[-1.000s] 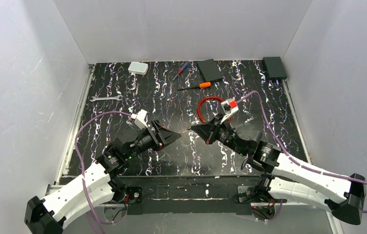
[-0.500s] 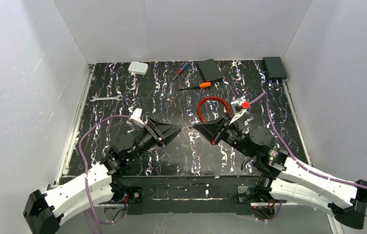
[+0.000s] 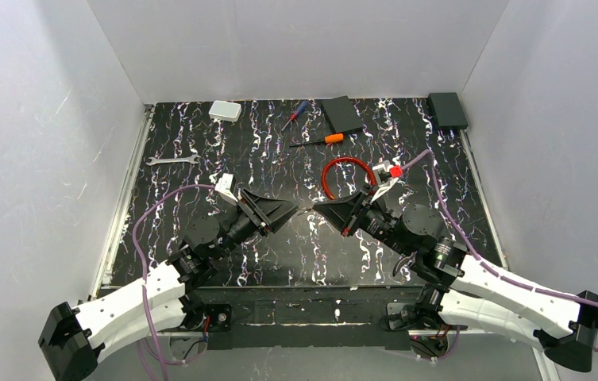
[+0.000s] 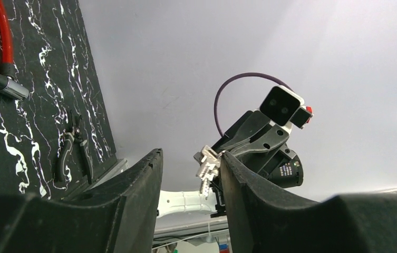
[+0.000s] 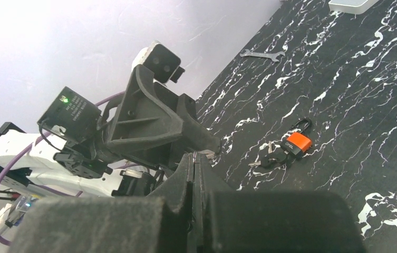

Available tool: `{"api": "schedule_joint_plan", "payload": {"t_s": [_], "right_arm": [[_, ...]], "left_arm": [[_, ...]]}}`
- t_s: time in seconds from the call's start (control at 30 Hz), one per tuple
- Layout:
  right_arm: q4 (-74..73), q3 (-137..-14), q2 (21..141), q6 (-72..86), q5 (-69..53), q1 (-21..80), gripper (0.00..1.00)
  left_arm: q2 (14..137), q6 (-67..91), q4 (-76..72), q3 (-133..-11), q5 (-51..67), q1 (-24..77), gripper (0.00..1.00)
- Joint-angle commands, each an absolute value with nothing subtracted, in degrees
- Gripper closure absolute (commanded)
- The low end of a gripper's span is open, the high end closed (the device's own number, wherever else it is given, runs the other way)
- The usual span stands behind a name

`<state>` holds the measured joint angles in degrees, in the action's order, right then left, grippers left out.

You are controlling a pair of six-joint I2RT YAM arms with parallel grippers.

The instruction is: Unlock with the key

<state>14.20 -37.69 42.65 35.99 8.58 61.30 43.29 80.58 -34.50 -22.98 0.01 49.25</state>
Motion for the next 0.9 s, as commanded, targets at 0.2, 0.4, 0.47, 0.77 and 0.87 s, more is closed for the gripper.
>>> {"api": "schedule_joint_plan", "payload": {"t_s": [0.2, 0.4, 0.47, 0.77, 0.87], "right_arm": [[16.30, -39.01, 44.28, 35.16, 8.38, 61.52, 0.99], [16.31, -38.42, 44.64, 35.24, 9.37, 61.52, 0.99], [16.43, -38.32, 44.79, 35.24, 9.56, 61.52, 0.99], [17.49, -38.18, 45.63, 35.24, 9.81, 61.52, 0.99], [17.21, -38.69, 45.60, 34.95, 9.56, 61.52, 0.99]], "left_arm": [[44.72, 79.22, -37.38, -24.72, 0.00, 49.56, 0.61], [44.52, 79.45, -38.32, -23.91, 0.00, 49.62, 0.64], [44.32, 79.45, -38.36, -23.82, 0.00, 49.58, 0.65], [44.23, 79.87, -38.41, -22.91, 0.00, 49.57, 0.66], [44.13, 80.13, -38.41, -22.38, 0.00, 49.58, 0.64]]}}
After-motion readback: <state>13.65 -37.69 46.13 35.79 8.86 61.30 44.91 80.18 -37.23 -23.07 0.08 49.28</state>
